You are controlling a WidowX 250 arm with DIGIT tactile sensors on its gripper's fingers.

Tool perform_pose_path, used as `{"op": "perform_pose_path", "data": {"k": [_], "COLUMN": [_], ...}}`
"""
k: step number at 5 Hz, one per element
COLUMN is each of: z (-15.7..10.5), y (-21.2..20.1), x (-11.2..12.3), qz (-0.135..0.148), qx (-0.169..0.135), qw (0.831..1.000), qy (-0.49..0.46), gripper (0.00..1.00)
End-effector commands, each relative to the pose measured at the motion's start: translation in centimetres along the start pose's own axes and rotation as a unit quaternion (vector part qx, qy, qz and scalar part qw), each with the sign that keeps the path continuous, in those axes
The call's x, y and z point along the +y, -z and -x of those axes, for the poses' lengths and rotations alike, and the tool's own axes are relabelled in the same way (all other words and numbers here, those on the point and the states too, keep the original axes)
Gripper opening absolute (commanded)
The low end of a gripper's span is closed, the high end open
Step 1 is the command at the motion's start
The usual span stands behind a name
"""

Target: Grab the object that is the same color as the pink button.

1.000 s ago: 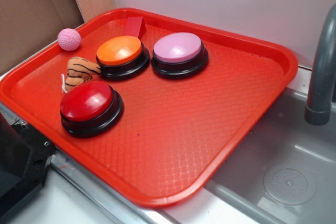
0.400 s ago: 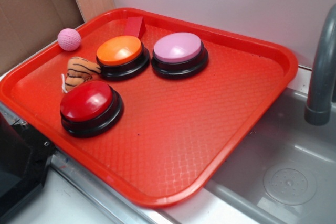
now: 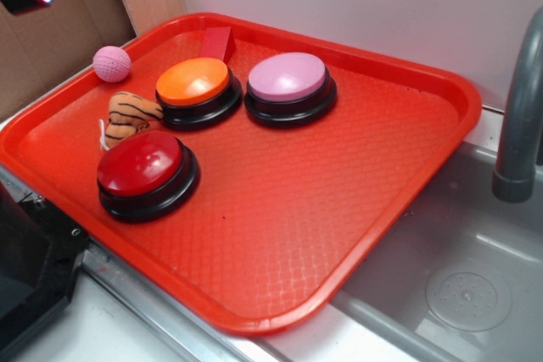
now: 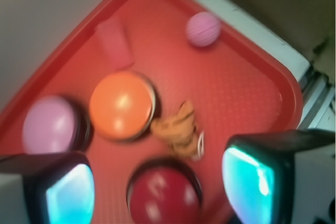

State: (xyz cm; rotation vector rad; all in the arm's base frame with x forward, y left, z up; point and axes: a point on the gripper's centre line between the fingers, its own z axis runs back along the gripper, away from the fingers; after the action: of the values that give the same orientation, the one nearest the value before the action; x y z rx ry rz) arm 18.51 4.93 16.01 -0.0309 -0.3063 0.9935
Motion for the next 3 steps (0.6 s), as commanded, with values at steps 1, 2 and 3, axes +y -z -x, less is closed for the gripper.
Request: {"op": "perform_pose_path", "data": {"k": [1,2,3], "z": [-5.4,-7.6,-9.5], "y": [6.2,8.8,10.7], "x": [2.0,2.6,3.2], "qz": [-0.056,-0.09,-0.114], "qx": [-0.12,-0.157,-0.184], "qw": [0.971,0.957,0.942], "qy": [-0.2,-0.225,-0.256], "gripper": [1.0,1.0,1.0]}}
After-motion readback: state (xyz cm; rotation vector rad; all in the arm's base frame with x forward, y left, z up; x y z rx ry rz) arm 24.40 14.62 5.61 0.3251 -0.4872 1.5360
